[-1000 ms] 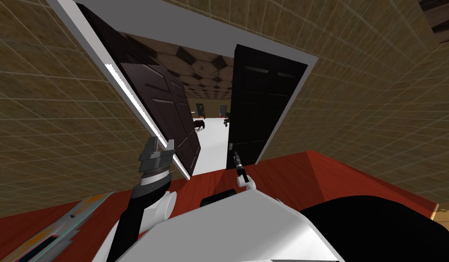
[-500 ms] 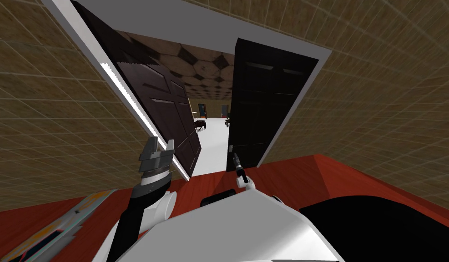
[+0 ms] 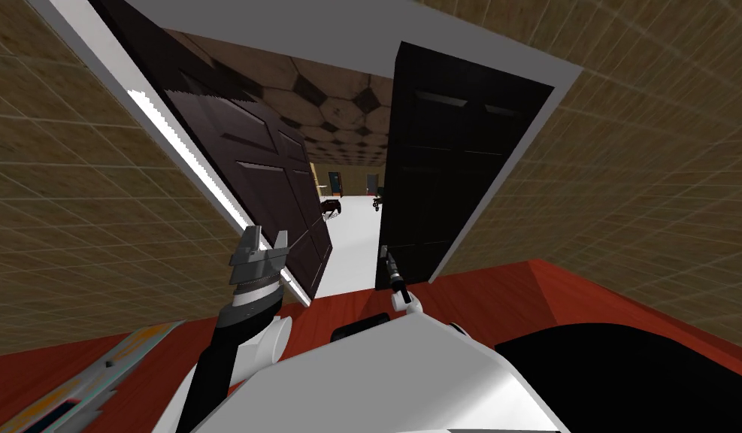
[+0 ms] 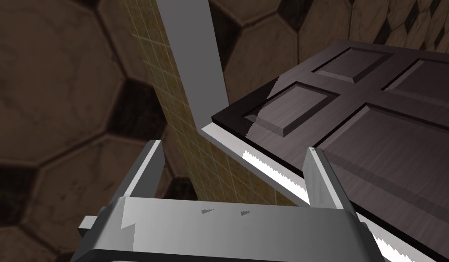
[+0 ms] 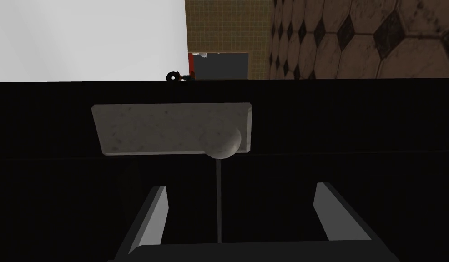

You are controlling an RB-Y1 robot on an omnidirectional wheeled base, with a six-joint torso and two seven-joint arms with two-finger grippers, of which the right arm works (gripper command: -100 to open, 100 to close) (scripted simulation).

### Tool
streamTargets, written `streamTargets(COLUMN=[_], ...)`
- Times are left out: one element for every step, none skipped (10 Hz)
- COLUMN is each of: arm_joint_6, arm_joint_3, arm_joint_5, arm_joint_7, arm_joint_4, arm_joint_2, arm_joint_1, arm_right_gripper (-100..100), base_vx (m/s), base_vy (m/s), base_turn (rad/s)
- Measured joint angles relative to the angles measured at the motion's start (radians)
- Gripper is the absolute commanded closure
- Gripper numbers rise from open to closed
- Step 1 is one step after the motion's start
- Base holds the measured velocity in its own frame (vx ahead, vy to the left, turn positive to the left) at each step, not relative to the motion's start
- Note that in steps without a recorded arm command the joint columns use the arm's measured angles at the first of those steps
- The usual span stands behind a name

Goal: Push the door open

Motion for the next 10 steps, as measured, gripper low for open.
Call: streamTargets(arm_joint_6=[-0.005, -0.007, -0.009, -0.01, -0.014, -0.016, -0.015, -0.014, -0.014, -0.013], arm_joint_3=[-0.002, -0.004, -0.006, -0.008, -0.009, -0.009, -0.009, -0.01, -0.01, -0.009], arm_joint_5=[-0.001, -0.001, -0.002, -0.002, -0.003, -0.003, -0.003, -0.003, -0.003, -0.003], arm_joint_7=[0.0, 0.0, 0.001, 0.001, 0.001, 0.001, 0.001, 0.002, 0.002, 0.002], arm_joint_4=[0.006, 0.005, 0.007, 0.009, 0.015, 0.016, 0.015, 0.014, 0.014, 0.015], arm_joint_2=[-0.001, 0.0, 0.001, 0.003, 0.005, 0.006, 0.006, 0.004, 0.004, 0.005], arm_joint_1=[-0.001, 0.001, 0.002, 0.002, 0.002, 0.002, 0.002, 0.0, 0.0, 0.001], arm_right_gripper=[-100, -100, -100, -100, -100, 100, 100, 100, 100, 100], base_vx=[0.206, 0.2, 0.198, 0.193, 0.075, -0.016, -0.026, -0.016, -0.011, -0.007], base_vy=[-0.023, -0.03, -0.026, -0.036, -0.015, 0.005, 0.005, 0.002, 0.001, 0.001], base_turn=[0.027, 0.026, 0.018, 0.019, 0.003, 0.0, 0.004, 0.0, -0.003, -0.002])
